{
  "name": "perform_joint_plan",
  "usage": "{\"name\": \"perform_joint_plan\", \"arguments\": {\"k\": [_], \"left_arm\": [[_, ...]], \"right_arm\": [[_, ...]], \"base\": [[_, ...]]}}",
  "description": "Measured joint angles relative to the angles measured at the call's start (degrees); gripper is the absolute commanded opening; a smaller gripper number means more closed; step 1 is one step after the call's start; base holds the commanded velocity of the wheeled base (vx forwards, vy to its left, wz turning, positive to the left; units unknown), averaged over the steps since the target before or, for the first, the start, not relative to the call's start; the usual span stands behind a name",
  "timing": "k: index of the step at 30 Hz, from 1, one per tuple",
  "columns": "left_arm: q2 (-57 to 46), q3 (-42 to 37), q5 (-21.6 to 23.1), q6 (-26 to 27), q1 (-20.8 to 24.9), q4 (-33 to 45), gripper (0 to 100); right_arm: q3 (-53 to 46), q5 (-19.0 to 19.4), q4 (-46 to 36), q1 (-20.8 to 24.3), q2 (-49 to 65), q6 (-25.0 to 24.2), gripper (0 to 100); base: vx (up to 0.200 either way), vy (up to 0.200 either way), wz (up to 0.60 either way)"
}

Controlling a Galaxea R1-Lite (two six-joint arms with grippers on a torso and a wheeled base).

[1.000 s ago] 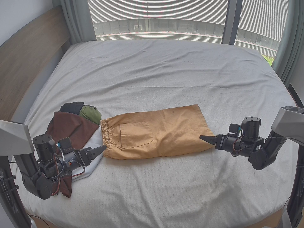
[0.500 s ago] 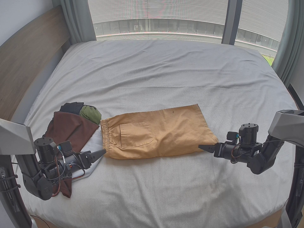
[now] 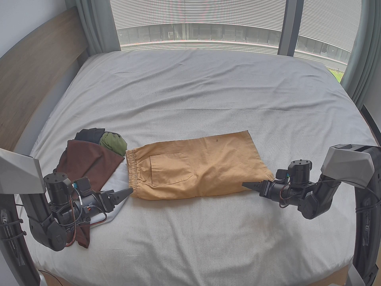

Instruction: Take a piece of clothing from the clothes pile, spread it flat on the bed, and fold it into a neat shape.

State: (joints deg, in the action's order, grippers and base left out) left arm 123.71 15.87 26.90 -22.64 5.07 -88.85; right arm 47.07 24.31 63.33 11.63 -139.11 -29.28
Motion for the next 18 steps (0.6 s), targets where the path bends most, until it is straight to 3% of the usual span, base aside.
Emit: {"name": "perform_joint_plan", "arguments": {"k": [5, 18], "left_arm": [[0.05, 0.11, 0.0, -0.07, 0.0, -0.02, 100], [0.6, 0.17, 0.05, -0.13, -0.01, -0.02, 100]], "right_arm": [[3.04, -0.09, 0.11, 1.23, -1.79, -4.11, 100], [13.15, -1.1, 0.57, 4.57, -8.58, -4.24, 100]], "base": [[0.0, 0.0, 0.0], [0.0, 0.0, 0.0]]}}
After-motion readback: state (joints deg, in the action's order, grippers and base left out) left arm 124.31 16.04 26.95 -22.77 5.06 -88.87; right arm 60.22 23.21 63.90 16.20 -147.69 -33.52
